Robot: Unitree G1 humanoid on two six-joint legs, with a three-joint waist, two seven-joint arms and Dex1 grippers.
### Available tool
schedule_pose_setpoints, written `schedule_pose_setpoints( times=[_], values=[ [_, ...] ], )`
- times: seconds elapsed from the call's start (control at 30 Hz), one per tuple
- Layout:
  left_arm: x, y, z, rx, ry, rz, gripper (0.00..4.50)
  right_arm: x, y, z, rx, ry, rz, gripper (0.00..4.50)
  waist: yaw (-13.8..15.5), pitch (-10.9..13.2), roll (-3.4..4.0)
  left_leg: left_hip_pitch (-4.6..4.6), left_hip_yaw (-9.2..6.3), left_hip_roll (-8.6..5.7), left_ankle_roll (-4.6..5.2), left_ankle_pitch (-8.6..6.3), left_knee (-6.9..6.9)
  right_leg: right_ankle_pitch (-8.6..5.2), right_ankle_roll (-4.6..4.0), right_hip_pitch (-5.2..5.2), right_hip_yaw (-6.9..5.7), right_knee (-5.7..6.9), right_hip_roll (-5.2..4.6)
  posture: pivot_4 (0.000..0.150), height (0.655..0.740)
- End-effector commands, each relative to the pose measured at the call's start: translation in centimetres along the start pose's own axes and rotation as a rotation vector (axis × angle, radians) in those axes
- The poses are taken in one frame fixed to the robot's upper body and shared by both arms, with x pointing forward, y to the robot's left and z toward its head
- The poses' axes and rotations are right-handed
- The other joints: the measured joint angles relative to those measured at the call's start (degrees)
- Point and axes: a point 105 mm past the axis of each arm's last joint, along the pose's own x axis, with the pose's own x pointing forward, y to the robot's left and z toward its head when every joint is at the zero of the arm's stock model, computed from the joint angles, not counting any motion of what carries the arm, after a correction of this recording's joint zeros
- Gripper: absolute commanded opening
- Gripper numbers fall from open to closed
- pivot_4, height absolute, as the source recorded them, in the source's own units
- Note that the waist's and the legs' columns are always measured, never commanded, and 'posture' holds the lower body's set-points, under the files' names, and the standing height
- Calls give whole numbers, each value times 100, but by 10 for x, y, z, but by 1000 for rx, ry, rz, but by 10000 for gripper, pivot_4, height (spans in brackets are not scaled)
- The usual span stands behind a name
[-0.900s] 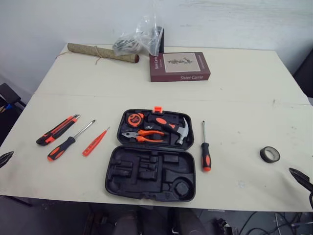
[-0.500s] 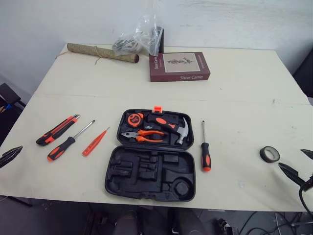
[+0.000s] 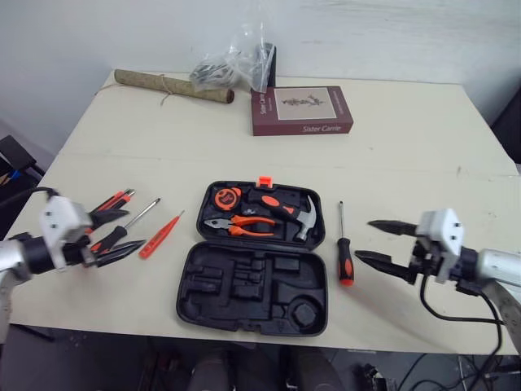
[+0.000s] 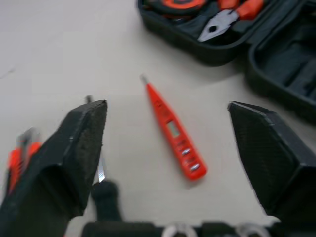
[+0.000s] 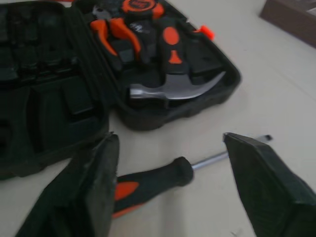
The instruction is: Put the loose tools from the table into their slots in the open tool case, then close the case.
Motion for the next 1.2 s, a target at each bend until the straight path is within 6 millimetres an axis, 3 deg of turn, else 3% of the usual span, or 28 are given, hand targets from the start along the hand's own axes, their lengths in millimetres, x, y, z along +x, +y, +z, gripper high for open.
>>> schedule_pose_setpoints(
  times=[0.03, 0.1, 0.13, 0.17, 0.4, 0.53, 0.97, 1.2],
  values=[
    [22, -2, 8, 48, 15, -4, 15639, 13, 4, 6, -67, 28, 41, 14155, 25, 0, 0, 1, 0, 0, 1, 0, 3, 0, 0, 0, 0, 0, 0, 1500, 7400],
    [35, -1, 9, 20, 8, -4, 6604, 20, 4, 6, -86, 34, 70, 3398, 36, 0, 0, -2, -1, 0, 2, -1, 14, 0, 0, 1, 0, 3, 1, 1500, 7400],
    [40, -2, 9, 3, 5, -14, 2029, 23, 3, 6, -93, 39, 82, 53, 37, 0, 0, -4, -2, 0, 2, -1, 21, 0, 0, 1, -1, 7, 1, 1500, 7400],
    [44, -4, 9, -3, 6, -25, 432, 25, 2, 5, -102, 46, 93, 0, 34, 0, -1, -6, -3, 0, 3, -2, 23, 0, 0, 2, -2, 7, 2, 1500, 7400],
    [75, -24, -1, 7, 79, -161, 432, 38, -4, 1, -168, 118, 166, 0, 24, 1, 2, -11, -1, 1, 13, -8, 39, 0, 0, 1, -2, 9, 3, 1500, 7400],
    [86, -28, -4, 16, 90, -183, 432, 44, 4, -4, -161, 158, 220, 0, 33, 1, 1, -13, -2, 4, 13, -8, 45, 0, 0, 1, -3, 12, 4, 1500, 7400],
    [100, -36, -11, 1, 74, -190, 432, 62, 11, -12, -205, 196, 229, 0, 33, 1, 2, -14, -3, 3, 14, -9, 50, 0, 0, 2, -4, 13, 3, 1500, 7400],
    [106, -37, -7, -47, 22, -150, 432, 75, -5, -8, -232, 183, 197, 0, 37, 1, 1, -13, -4, 2, 14, -9, 60, 0, 0, 5, -5, 18, 1, 1500, 7400]
  ],
)
